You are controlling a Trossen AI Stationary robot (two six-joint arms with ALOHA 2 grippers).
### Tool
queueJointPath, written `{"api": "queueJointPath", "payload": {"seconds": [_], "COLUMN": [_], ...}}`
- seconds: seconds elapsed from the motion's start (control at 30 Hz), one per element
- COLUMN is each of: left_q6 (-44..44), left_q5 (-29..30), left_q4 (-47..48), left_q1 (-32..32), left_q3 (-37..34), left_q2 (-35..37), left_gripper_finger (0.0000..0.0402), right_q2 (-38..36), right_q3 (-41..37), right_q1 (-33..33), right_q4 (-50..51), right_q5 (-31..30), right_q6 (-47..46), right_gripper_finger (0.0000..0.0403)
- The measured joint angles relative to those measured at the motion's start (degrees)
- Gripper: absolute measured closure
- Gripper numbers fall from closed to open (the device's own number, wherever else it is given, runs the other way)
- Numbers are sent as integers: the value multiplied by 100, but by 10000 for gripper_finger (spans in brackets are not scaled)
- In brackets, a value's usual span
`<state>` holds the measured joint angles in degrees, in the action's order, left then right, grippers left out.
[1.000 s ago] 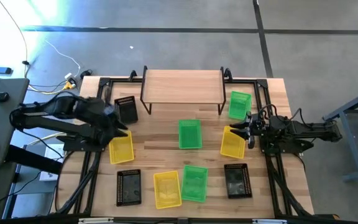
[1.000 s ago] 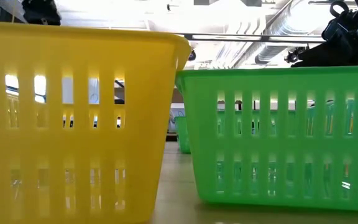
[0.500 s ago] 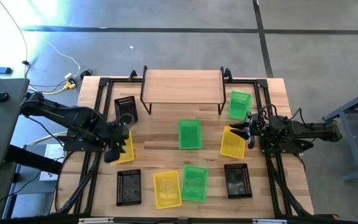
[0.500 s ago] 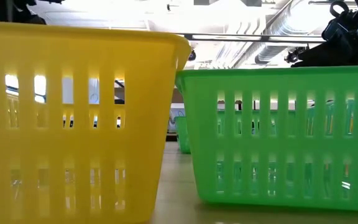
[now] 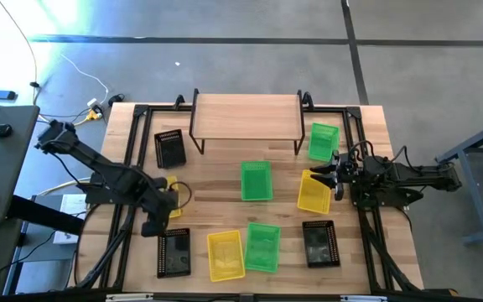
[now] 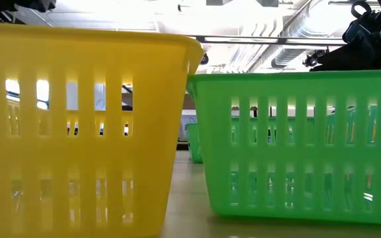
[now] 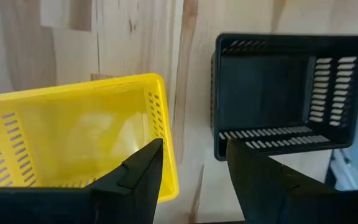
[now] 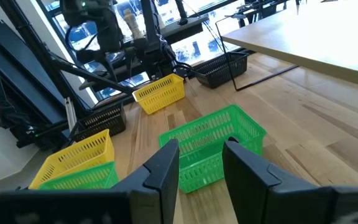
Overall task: Stack baskets on shelf by color
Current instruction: Put the top left yellow bin on the shelf
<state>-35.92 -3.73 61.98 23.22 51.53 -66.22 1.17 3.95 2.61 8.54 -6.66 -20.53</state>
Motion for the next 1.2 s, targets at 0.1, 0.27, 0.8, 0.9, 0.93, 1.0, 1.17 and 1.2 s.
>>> {"api": "queueJointPath", "payload": {"seconds": [0.1, 0.27, 0.8, 0.9, 0.93, 1.0, 1.17, 1.2], "left_q6": [-24, -143, -595, -595, -593, -595, -592, -592], "left_q5": [11, 10, 267, 269, 269, 269, 269, 267], "left_q4": [0, 0, 7, 1, 7, 2, -7, -9], "left_q1": [103, 170, 166, 166, 166, 166, 166, 166], "left_q3": [0, 0, 0, 0, 0, 0, 0, 0], "left_q2": [-281, -733, -1932, -2082, -2125, -2178, -2231, -2231], "left_gripper_finger": [234, 234, 234, 241, 246, 261, 320, 335], "right_q2": [0, 0, -2, -2, -2, -2, -2, -2], "right_q3": [2, -1, 2, 1, 2, 0, 0, 1], "right_q1": [0, 2, 1, 0, 2, 0, 1, 1], "right_q4": [0, 0, 0, -1, -2, 0, -1, -1], "right_q5": [0, 2, 2, 1, 0, 0, 2, 0], "right_q6": [0, 0, 0, 0, 0, 0, 0, 0], "right_gripper_finger": [293, 293, 293, 293, 293, 293, 293, 293]}}
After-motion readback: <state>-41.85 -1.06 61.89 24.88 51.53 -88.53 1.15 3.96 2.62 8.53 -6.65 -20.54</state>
